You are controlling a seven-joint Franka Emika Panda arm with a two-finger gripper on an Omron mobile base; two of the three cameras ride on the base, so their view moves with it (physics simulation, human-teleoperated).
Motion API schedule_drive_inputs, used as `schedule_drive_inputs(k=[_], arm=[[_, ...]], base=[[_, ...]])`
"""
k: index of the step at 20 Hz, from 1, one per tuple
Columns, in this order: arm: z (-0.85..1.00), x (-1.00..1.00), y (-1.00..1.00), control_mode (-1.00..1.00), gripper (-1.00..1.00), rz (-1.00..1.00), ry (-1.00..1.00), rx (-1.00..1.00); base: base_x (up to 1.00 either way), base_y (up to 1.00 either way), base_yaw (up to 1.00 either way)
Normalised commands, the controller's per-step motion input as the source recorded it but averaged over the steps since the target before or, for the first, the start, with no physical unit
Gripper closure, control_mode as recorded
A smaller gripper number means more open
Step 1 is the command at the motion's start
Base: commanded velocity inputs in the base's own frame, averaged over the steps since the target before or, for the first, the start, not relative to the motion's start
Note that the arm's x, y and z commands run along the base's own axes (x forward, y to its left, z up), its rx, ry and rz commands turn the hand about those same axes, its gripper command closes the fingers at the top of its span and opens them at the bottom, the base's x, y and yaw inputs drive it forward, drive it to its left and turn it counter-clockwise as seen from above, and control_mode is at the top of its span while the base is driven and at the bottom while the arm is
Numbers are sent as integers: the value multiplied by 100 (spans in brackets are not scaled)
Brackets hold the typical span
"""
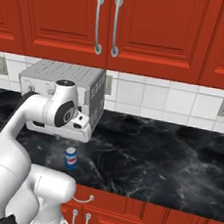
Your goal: Four empty soda cans are scattered around the kitchen. Gather all the cans and cluster them next to the stove for recycling.
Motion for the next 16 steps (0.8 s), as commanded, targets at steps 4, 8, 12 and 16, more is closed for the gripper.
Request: schedule_drive_inputs(k=[4, 8, 12, 16], arm=[[-30, 31, 0, -100, -100, 0, -3, 0], [-27, 24, 0, -100, -100, 0, -3, 0], [-18, 10, 0, -100, -100, 0, 0, 0], [-7, 0, 2, -100, -100, 0, 0, 0]], base=[[0, 0, 0], [0, 0, 0], [0, 0, 0], [0, 0, 0]])
